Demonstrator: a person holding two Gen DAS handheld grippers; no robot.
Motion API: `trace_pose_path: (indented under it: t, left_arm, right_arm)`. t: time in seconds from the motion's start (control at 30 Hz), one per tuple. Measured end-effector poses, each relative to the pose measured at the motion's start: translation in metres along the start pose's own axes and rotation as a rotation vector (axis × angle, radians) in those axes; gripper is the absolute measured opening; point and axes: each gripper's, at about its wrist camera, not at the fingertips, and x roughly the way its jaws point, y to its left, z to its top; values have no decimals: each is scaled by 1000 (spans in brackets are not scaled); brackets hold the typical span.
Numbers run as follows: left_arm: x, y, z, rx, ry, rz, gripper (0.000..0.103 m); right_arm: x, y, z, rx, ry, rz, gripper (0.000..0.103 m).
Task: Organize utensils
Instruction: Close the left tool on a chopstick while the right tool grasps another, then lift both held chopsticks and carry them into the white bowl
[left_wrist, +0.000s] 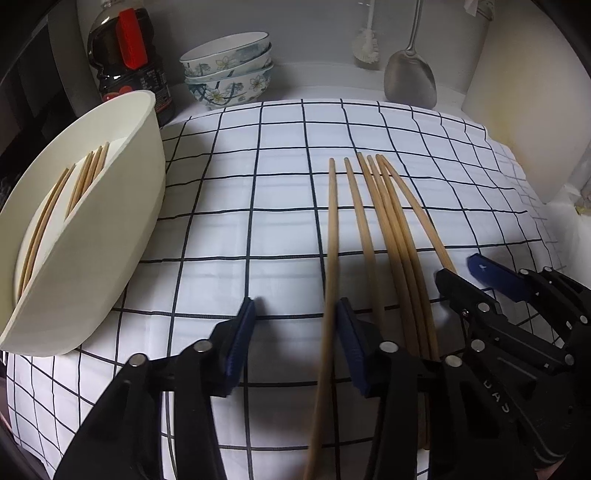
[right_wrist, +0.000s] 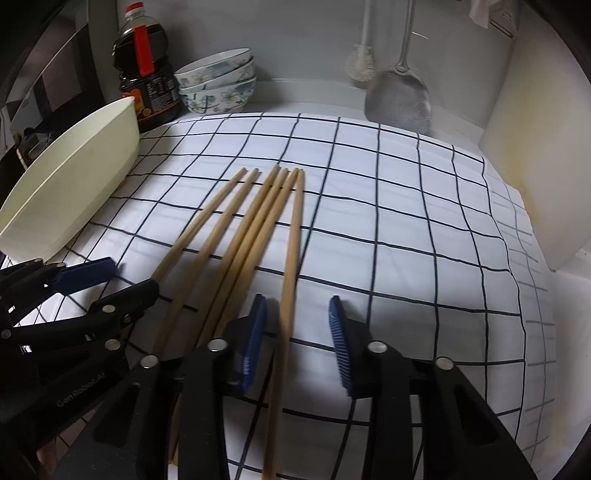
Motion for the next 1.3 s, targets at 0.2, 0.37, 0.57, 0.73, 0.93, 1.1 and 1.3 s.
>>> trace_pose_path:
  t: [0.2, 0.37, 0.57, 0.73, 0.93, 1.1, 1.3]
  left_arm:
    - [-1, 0, 0, 3, 12, -19, 7]
    - [-3, 5, -2, -18, 34, -46, 7]
    - [-22, 9, -5, -41, 29, -73, 7]
    - [-54, 16, -3, -60, 10, -77, 7]
    - [-103, 34, 5, -92, -47, -61, 7]
    - [-138, 72, 18, -127, -109, -52, 7]
    - [-146, 144, 29, -127, -131, -7, 7]
  right_arm:
    - [-2, 1, 0, 3, 6, 2, 6]
    - [-5, -4, -1, 46, 27, 25, 6]
    - [-25, -10, -3, 102, 26, 42, 6]
    - [-56, -12, 0, 114, -2, 52, 6]
    - [-86, -2, 14, 87, -48, 84, 6]
    - [-101, 25, 35, 72, -64, 117, 6]
    - [-106, 80, 70, 88, -109, 161, 6]
